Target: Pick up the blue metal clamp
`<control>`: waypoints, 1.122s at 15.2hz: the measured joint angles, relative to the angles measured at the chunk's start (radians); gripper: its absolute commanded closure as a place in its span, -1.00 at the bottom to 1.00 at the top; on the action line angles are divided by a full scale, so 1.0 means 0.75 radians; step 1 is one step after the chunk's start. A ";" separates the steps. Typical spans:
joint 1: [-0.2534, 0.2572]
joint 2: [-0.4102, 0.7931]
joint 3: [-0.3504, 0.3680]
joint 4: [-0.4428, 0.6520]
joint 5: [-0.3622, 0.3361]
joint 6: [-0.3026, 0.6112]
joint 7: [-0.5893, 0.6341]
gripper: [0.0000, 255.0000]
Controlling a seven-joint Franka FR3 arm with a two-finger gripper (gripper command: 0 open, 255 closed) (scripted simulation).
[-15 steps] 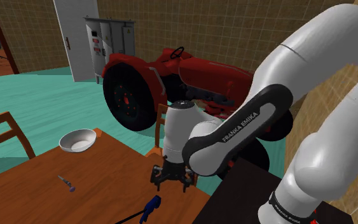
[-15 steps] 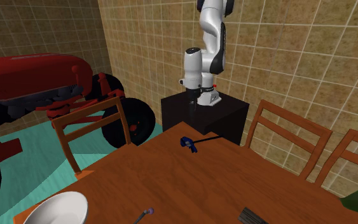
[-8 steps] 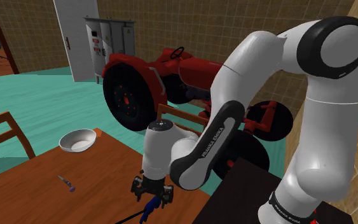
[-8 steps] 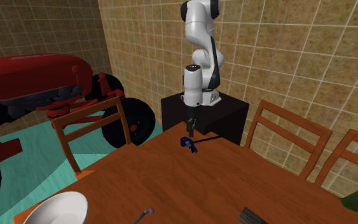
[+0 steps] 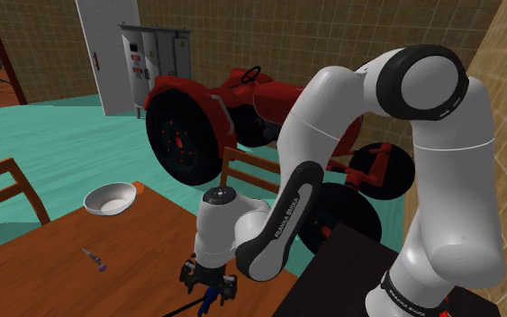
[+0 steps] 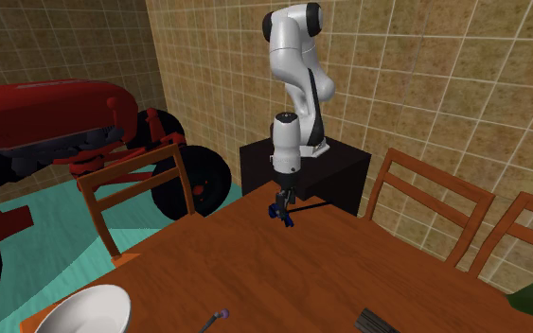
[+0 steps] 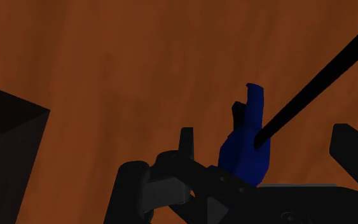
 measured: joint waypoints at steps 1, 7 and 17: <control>0.013 0.016 -0.015 0.004 -0.013 0.012 0.010 -1.00; 0.021 0.030 -0.031 0.006 -0.026 0.028 0.014 1.00; -0.032 -0.042 0.039 -0.012 0.033 -0.029 -0.023 1.00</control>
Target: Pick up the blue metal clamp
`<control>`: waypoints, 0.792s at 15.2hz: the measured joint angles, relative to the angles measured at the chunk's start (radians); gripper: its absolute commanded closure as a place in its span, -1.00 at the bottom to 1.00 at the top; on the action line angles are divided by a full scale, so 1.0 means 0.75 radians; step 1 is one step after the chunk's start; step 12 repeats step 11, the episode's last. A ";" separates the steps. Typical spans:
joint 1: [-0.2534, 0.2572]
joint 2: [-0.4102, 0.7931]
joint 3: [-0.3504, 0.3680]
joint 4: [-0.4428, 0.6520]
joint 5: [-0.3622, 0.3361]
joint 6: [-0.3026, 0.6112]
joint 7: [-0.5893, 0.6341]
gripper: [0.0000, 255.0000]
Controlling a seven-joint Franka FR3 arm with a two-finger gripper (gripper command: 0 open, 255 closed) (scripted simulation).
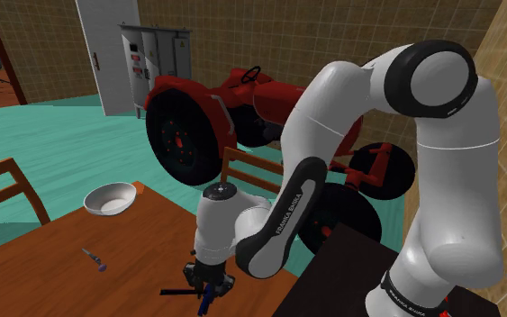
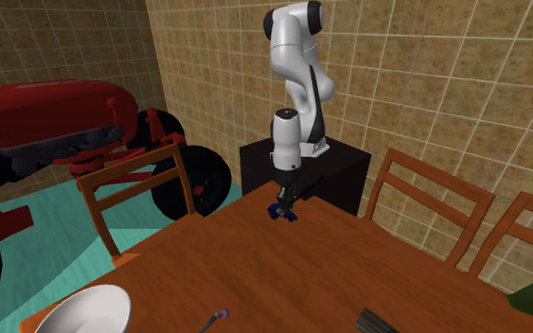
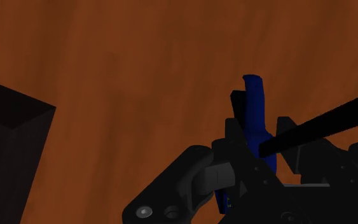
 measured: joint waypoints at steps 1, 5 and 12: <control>-0.021 -0.026 0.024 -0.009 0.022 -0.017 -0.016 1.00; -0.071 -0.095 0.091 -0.014 0.092 -0.078 -0.062 1.00; -0.136 -0.199 0.176 -0.022 0.205 -0.165 -0.138 1.00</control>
